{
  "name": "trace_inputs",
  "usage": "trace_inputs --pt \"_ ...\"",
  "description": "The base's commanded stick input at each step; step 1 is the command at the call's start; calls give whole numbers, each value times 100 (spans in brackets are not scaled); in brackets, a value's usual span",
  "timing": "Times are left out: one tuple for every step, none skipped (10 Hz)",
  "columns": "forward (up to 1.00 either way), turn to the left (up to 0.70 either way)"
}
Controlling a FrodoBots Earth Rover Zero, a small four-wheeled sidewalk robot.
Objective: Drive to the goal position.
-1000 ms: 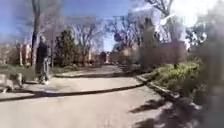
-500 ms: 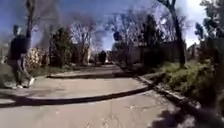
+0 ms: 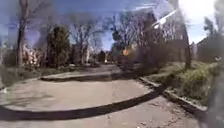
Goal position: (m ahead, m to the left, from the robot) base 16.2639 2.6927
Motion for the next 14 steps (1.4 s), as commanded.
trace_inputs --pt "100 0" --pt "100 0" --pt "100 0" --pt "100 0" --pt "100 0" --pt "100 0" --pt "100 0" --pt "100 0" --pt "100 0" --pt "100 0" --pt "100 0" --pt "100 0" --pt "100 4" --pt "100 27"
